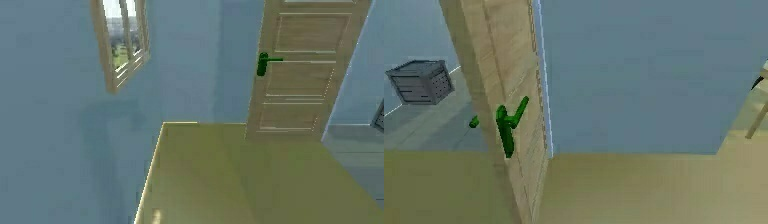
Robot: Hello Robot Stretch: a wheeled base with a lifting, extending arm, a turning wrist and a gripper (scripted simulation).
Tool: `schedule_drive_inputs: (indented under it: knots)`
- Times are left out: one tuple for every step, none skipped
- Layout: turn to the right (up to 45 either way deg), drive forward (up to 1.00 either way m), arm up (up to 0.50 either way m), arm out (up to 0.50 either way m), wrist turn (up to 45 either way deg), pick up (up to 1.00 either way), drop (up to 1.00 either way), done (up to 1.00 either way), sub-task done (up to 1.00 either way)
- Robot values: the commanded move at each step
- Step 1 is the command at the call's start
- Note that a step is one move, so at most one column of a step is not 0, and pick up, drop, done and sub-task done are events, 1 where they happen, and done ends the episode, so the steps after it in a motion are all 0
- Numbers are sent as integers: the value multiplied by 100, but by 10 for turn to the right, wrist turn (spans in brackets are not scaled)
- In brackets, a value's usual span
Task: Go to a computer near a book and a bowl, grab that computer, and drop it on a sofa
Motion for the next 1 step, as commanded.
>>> schedule_drive_inputs:
  knots:
    - [0,60,0,0,0,0,0,0,0]
